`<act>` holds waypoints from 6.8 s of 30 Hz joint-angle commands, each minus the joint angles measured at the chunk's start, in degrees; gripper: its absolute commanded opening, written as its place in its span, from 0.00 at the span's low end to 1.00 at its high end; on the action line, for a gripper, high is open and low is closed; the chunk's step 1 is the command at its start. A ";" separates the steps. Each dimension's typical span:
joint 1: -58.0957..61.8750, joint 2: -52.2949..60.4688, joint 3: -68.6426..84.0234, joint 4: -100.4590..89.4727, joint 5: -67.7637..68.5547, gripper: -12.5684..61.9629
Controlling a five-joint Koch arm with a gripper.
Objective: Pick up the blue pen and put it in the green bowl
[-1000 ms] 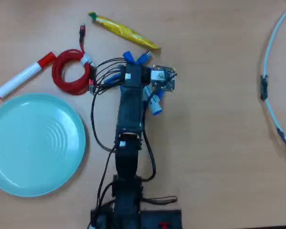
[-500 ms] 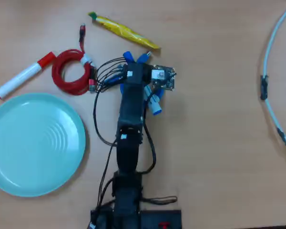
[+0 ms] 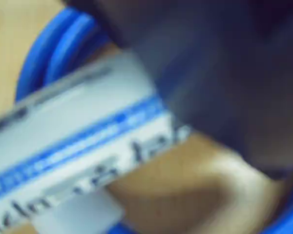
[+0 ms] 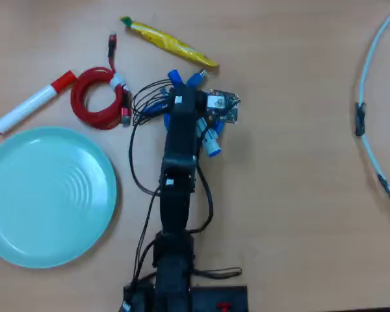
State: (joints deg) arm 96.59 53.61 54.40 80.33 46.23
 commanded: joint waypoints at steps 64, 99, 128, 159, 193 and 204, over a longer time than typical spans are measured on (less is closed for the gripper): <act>-24.52 34.45 -1.49 4.31 -16.35 0.07; -62.67 18.98 -0.53 -14.68 -16.52 0.07; -64.95 24.17 53.70 -73.13 -16.61 0.07; -64.78 32.17 45.09 -35.16 -17.49 0.83; -19.16 48.16 38.14 -12.39 -50.19 0.08; -5.36 55.02 68.29 -45.79 -56.51 0.08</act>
State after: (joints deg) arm 90.18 105.38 124.10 42.89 -8.44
